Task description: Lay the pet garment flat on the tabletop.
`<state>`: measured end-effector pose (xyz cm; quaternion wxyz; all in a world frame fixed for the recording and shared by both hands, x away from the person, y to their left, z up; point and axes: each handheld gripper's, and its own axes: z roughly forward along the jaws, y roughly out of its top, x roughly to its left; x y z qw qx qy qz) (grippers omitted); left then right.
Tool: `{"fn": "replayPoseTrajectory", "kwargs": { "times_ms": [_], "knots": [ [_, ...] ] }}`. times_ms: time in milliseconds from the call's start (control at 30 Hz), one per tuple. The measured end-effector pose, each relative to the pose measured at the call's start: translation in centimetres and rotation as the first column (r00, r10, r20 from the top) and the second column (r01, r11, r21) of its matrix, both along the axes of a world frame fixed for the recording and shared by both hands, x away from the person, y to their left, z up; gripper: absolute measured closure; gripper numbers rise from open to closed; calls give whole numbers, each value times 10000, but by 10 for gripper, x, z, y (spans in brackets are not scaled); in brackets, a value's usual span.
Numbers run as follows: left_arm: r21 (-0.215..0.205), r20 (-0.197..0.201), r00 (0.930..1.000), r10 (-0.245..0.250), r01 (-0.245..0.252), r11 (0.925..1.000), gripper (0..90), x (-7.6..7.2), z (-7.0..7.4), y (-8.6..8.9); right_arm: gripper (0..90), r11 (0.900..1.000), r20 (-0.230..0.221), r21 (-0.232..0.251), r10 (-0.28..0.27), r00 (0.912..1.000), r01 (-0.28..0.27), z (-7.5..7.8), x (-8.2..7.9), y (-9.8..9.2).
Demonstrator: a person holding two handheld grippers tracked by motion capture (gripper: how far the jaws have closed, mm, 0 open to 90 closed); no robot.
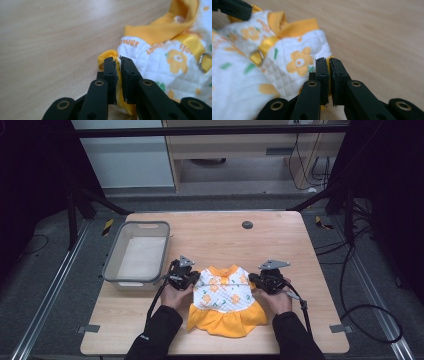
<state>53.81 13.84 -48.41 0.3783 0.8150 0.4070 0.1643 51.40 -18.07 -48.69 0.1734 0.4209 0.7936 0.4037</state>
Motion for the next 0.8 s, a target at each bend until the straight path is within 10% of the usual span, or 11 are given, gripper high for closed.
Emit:
{"fn": "replayPoseTrajectory", "kwargs": {
  "times_ms": [133,367,533,633,800],
  "knots": [
    [-500,948,9955,-33,81,9987,834,-7,30,7,861,9988,1064,440,165,9942,-213,28,-6,0],
    [-438,2669,9631,348,-239,9988,833,1,87,1,852,9985,2772,488,-387,9600,261,68,6,9],
    [-480,2547,9543,1565,-1492,9876,679,29,90,-4,751,9885,3081,-19,-1430,9406,1509,77,32,18],
    [-909,2123,9607,1790,-1629,9824,539,30,90,3,676,9848,3353,61,-1654,9275,1734,80,34,21],
    [-1171,2201,9633,1537,-1303,9845,479,11,98,19,610,9936,3254,-138,-1012,9401,1118,89,18,18]
  ]
}}
